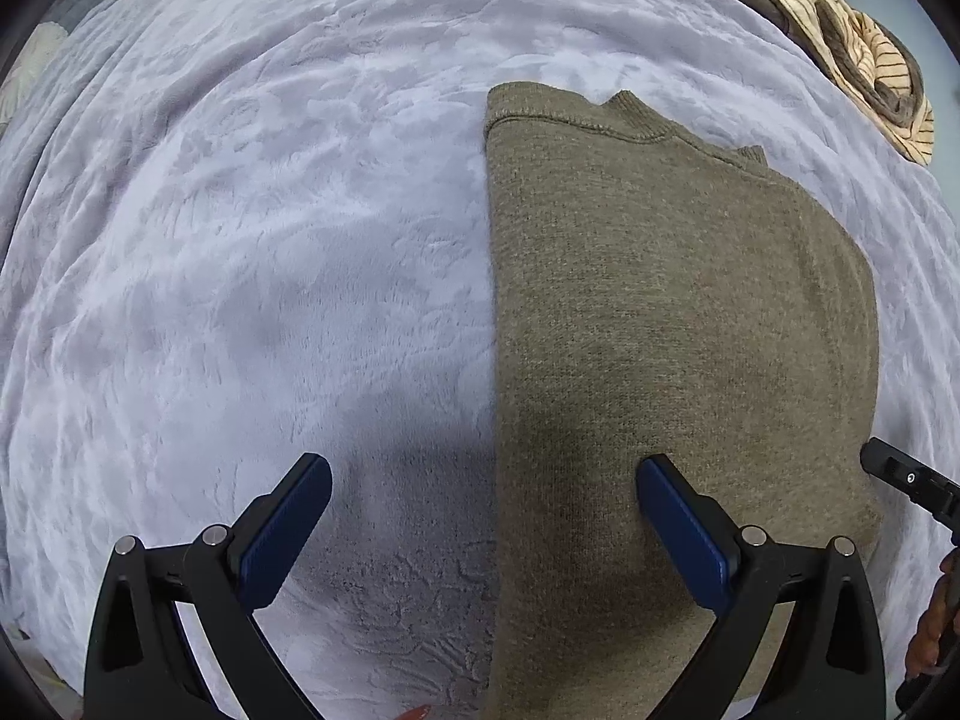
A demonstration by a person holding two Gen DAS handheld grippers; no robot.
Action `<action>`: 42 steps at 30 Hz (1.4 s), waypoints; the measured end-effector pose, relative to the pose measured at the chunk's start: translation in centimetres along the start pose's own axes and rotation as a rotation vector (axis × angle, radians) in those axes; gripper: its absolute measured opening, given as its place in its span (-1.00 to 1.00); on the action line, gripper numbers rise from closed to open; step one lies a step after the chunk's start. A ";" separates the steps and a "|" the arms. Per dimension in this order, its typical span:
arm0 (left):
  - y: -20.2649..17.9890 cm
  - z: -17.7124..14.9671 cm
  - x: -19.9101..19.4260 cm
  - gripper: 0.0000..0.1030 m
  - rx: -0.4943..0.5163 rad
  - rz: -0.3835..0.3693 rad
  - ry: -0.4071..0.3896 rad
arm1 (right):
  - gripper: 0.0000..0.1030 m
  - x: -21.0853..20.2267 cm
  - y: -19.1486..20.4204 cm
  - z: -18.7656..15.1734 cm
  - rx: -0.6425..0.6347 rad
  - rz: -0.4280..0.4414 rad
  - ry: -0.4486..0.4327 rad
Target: Fold small clothes
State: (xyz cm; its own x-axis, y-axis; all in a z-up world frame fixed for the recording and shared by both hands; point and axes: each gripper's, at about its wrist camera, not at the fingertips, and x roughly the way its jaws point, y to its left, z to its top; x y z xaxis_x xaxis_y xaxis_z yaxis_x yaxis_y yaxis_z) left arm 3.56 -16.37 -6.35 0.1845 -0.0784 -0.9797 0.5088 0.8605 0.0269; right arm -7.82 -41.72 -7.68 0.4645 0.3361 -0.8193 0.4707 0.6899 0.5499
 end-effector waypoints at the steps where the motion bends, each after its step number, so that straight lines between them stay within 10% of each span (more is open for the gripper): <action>1: 0.0 0.0 0.0 0.99 0.002 -0.001 0.002 | -0.70 -0.2 -0.4 0.0 0.017 0.018 0.002; 14: 0.8 1.4 0.8 0.99 0.029 -0.071 0.041 | -0.64 -1.0 -3.9 0.0 0.140 0.089 -0.004; 18: 3.3 2.5 0.4 0.99 -0.046 -0.303 0.056 | 0.45 -1.3 -4.6 0.4 0.185 0.223 -0.011; 26: 1.9 3.1 4.0 0.99 0.018 -0.467 0.187 | 0.46 1.3 -4.2 1.5 0.164 0.344 0.097; 40: -2.0 4.3 5.2 0.98 0.066 -0.449 0.157 | 0.49 7.7 0.1 3.7 0.081 0.435 0.187; 42: -2.4 4.2 4.5 0.74 0.072 -0.425 0.124 | 0.10 7.9 0.4 3.5 0.114 0.421 0.185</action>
State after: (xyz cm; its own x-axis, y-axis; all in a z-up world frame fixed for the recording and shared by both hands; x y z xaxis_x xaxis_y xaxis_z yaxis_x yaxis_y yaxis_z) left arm 6.69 -20.89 -10.01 -0.1539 -0.3528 -0.9230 0.5754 0.7274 -0.3740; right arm -1.32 -41.05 -13.40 0.4959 0.6870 -0.5311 0.3547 0.3980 0.8460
